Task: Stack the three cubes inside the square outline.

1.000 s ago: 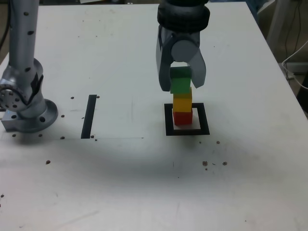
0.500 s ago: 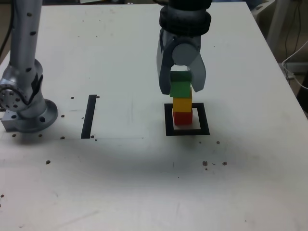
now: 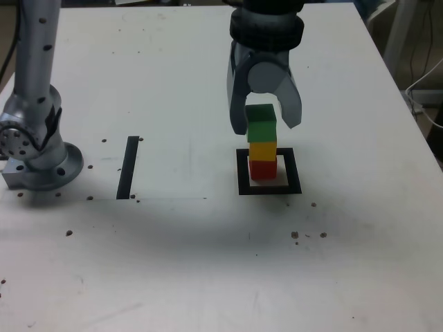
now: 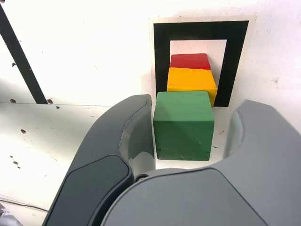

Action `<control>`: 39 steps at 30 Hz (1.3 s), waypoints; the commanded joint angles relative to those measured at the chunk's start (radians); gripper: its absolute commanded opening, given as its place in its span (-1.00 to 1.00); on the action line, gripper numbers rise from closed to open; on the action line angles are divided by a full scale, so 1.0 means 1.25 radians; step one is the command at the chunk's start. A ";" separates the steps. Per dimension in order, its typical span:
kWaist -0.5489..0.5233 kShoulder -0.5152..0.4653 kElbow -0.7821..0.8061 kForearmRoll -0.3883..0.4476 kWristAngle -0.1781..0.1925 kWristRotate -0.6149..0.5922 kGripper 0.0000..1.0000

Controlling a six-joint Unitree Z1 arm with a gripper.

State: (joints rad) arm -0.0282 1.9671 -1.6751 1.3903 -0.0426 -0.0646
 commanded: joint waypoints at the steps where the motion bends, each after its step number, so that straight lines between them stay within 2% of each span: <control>1: 0.002 0.002 0.000 0.000 0.000 0.001 0.99; 22: 0.002 -0.023 -0.015 0.014 -0.013 0.016 0.99; 29: 0.002 -0.038 -0.033 0.050 -0.010 0.026 0.99; 39: 0.007 -0.144 -0.031 0.110 0.012 0.050 0.99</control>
State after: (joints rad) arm -0.0232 1.8135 -1.7200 1.5215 -0.0307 -0.0047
